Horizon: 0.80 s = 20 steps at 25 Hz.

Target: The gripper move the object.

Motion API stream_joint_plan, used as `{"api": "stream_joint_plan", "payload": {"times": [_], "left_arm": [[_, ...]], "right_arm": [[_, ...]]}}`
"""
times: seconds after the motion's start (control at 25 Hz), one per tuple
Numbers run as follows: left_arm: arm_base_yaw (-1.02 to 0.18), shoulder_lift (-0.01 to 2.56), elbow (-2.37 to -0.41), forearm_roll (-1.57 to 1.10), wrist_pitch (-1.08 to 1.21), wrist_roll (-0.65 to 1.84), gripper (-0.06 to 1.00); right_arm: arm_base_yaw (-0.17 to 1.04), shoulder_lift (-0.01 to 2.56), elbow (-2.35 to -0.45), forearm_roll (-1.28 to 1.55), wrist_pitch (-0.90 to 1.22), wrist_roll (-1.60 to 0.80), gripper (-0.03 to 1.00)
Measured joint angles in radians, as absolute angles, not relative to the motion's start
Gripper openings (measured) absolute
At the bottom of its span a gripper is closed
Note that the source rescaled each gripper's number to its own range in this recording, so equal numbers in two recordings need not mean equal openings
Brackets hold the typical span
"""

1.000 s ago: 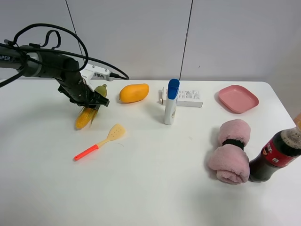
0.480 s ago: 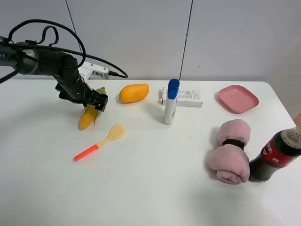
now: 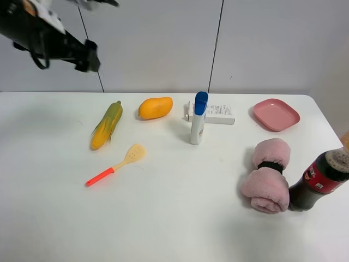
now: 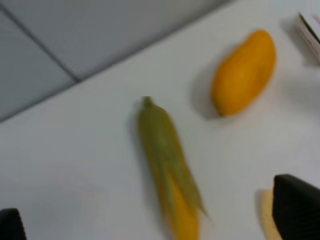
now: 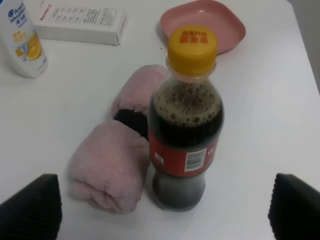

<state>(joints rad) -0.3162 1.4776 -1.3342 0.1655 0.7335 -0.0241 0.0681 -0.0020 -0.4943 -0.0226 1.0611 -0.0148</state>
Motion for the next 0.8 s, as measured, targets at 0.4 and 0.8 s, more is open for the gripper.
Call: {"api": "stream_joint_plan", "payload": {"times": [0.4,0.8], "left_arm": [[0.030,1.187,-1.332,0.105,0.962,0.074,1.00],[0.070,0.711,-1.120,0.055,1.057,0.071,1.00]], "right_arm": [[0.068,-0.002,-0.494,-0.023,1.061,-0.015,1.00],[0.068,-0.002,-0.494,-0.023,1.061,-0.015,1.00]]}}
